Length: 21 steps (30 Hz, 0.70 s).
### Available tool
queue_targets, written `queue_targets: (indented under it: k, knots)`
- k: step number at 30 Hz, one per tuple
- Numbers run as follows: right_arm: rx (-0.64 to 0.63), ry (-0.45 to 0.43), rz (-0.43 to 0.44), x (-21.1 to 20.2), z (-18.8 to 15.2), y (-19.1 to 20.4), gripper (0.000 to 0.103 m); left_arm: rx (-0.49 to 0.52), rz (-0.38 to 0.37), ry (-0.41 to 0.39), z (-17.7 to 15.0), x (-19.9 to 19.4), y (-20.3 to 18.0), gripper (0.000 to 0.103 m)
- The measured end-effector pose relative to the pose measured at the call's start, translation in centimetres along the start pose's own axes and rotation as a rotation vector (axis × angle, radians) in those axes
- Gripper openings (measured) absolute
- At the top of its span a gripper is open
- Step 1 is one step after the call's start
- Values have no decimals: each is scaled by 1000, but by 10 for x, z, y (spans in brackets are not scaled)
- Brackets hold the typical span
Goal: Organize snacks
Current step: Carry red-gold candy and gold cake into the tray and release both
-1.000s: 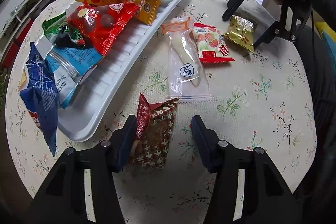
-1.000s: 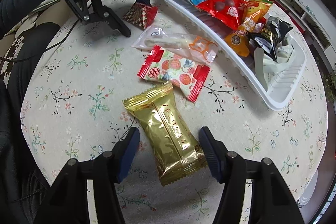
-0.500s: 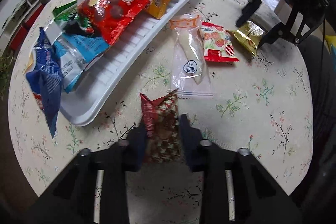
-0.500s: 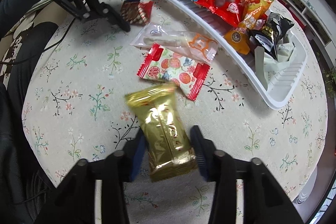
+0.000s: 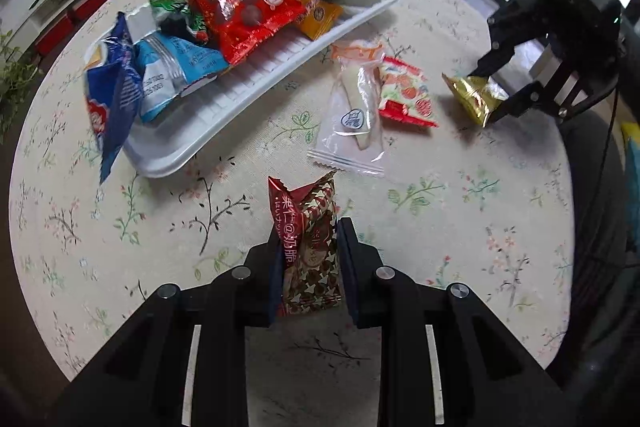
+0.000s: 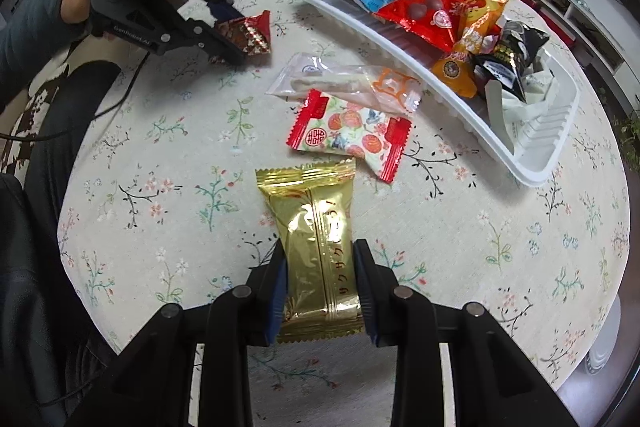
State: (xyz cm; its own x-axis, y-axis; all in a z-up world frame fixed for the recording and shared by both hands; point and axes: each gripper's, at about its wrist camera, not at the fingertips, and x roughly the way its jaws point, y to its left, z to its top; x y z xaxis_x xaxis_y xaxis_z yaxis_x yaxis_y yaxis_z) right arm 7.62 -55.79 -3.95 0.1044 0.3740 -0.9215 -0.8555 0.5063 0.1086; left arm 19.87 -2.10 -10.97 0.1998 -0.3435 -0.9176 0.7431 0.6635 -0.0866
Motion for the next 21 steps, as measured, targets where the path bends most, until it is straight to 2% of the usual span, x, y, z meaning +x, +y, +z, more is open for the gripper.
queue_targets:
  k: [3, 9, 12, 16, 21]
  knots:
    - [50, -64, 10, -12, -8, -1, 34, -66, -31, -70, -9, -18, 1, 23]
    - [179, -233, 8, -49, -7, -1, 34, -240, -85, -267, -8, -68, 7, 23]
    - [242, -323, -13, -76, 10, -6, 34, -309, -61, -335, 9, -87, 17, 23]
    - [415, -424, -18, -106, 37, -35, 34, -394, -66, -406, 49, -96, 37, 23]
    - [517, -438, -72, -115, 79, -67, 34, -456, -51, -439, 102, -104, 68, 23]
